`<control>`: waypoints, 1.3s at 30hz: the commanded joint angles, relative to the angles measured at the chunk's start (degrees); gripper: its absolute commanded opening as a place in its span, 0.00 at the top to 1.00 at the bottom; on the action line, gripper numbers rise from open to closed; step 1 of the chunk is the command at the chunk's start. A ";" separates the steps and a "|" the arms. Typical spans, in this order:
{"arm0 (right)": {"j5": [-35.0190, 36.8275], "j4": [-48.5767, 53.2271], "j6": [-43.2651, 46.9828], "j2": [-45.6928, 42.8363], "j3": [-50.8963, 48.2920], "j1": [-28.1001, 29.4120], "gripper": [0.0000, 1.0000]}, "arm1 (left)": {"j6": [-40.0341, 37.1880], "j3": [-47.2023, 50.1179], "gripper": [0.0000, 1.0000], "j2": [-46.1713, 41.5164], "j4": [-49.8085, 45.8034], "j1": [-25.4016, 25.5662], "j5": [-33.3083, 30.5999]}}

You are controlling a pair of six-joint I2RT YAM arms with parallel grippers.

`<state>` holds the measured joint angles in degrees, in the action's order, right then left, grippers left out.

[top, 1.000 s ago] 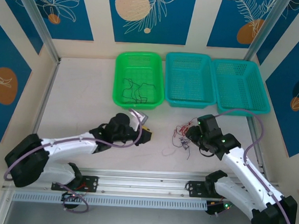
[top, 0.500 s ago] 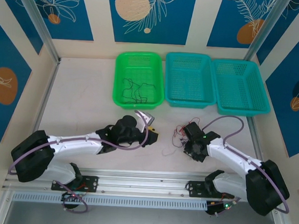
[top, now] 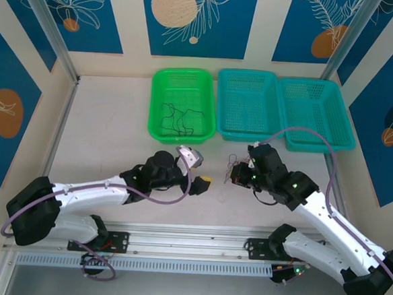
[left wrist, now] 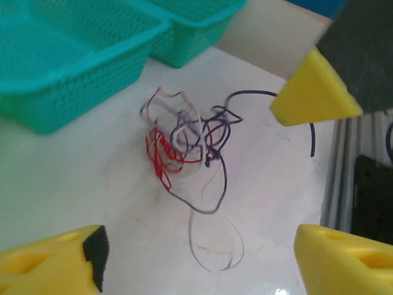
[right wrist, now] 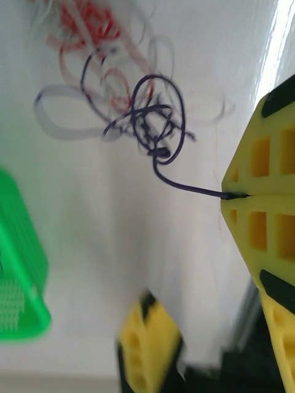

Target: Untangle the cables

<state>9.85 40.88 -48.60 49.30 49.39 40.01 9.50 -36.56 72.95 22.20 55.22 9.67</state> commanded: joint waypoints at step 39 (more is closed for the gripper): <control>-16.97 -6.11 1.59 1.97 25.96 -15.05 1.00 | 0.15 9.79 0.11 6.02 21.27 0.15 -10.46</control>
<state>-3.57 34.24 -47.92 50.87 75.09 25.34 14.28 -26.28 86.67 46.17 55.68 -0.03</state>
